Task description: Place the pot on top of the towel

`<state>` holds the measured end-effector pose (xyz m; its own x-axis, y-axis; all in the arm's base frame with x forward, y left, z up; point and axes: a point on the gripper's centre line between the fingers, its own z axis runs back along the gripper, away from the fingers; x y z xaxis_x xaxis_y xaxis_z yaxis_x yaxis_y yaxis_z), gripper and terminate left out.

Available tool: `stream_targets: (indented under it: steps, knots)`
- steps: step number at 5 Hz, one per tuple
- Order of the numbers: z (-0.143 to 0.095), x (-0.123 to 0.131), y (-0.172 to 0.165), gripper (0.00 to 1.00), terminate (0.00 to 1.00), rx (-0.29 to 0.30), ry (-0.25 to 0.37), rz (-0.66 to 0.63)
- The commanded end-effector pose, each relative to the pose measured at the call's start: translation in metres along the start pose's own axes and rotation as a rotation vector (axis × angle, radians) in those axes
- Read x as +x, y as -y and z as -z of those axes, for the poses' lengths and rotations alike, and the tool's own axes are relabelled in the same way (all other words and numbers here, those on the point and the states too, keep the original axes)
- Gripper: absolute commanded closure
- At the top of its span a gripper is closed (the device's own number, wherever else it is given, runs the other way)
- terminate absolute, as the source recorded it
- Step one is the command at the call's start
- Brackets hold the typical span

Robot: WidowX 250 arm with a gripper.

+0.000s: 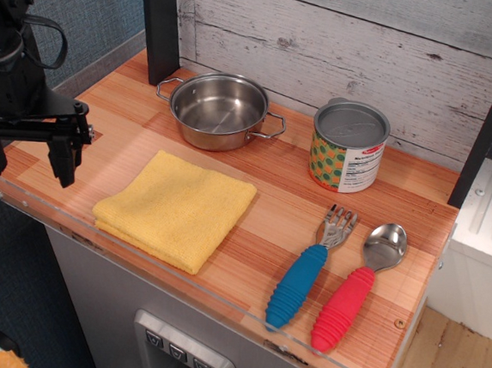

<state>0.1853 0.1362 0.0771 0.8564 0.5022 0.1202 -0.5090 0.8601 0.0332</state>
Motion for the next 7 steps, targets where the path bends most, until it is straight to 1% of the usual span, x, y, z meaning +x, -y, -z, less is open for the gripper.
stream_targets:
  steps: [1,2,3,4,5,6,7]
  knots:
    - [0.000,0.000,0.000,0.00,0.00,0.000,0.000,0.000]
    - [-0.002,0.010,0.004,0.00,0.00,-0.032,0.007,-0.115]
    - [-0.012,0.031,0.016,0.00,0.00,-0.077,0.058,-0.262]
    - [-0.012,0.049,0.029,0.00,0.00,-0.077,0.109,-0.338]
    - [-0.011,0.071,0.047,0.00,0.00,-0.067,0.178,-0.407]
    - [-0.008,0.091,0.057,0.00,0.00,-0.112,0.199,-0.479]
    - [0.004,0.118,0.076,0.00,0.00,-0.157,0.169,-0.511]
